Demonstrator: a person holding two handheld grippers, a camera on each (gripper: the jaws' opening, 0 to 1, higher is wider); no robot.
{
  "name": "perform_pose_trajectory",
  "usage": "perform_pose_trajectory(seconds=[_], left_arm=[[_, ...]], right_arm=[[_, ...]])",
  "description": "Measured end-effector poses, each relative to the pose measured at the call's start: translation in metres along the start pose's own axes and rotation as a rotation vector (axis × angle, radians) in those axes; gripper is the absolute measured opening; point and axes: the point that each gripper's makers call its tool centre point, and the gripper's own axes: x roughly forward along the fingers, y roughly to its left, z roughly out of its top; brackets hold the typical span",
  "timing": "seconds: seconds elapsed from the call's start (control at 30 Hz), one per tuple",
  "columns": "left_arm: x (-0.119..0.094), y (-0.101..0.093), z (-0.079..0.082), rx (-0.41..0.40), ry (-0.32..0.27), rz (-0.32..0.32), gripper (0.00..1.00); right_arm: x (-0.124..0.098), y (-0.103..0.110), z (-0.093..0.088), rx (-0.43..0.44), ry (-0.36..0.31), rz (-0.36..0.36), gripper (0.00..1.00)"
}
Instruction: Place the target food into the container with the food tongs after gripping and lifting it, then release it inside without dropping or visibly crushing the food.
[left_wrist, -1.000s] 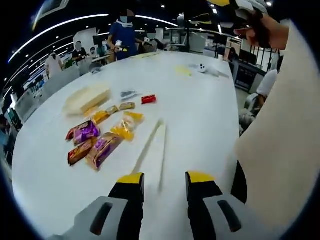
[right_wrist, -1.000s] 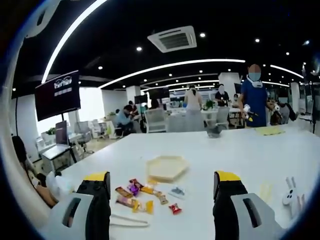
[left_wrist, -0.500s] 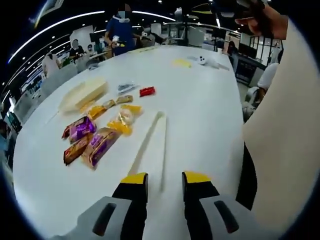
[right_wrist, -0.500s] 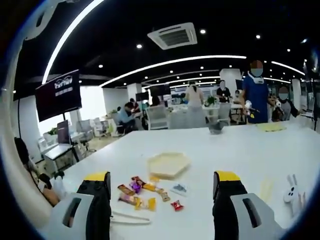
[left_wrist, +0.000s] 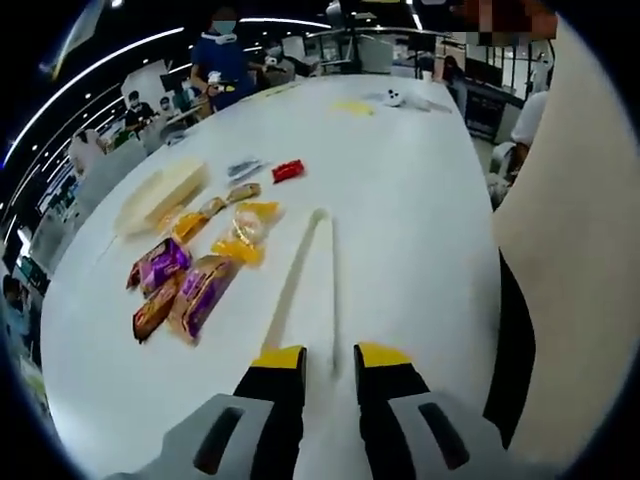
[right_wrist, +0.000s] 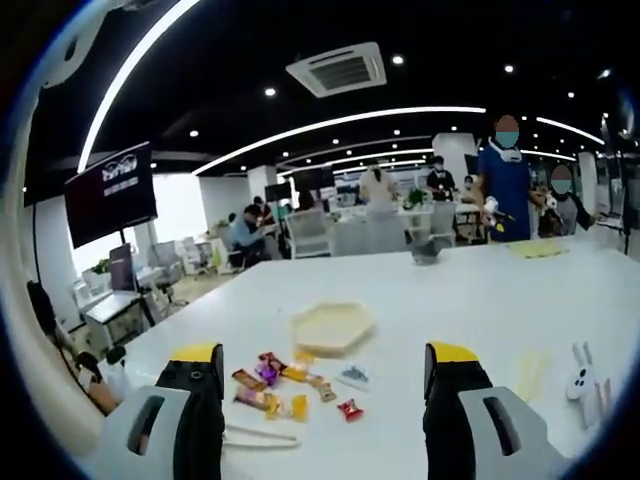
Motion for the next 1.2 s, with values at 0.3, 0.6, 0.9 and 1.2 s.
perform_pose_trajectory(seconds=[0.3, 0.6, 0.9, 1.2], left_arm=[[0.002, 0.0, -0.004, 0.021, 0.013, 0.002, 0.07], [0.003, -0.002, -0.002, 0.048, 0.011, 0.001, 0.02], [0.003, -0.003, -0.001, 0.075, 0.004, -0.001, 0.01], [0.004, -0.003, -0.001, 0.103, 0.004, -0.018, 0.0]], right_arm=[[0.0, 0.0, -0.002, -0.011, 0.011, -0.004, 0.82], [-0.001, -0.002, -0.003, -0.001, 0.014, -0.004, 0.82], [-0.003, 0.002, -0.008, 0.004, 0.038, 0.014, 0.8], [-0.003, 0.006, -0.011, -0.011, 0.051, 0.027, 0.79]])
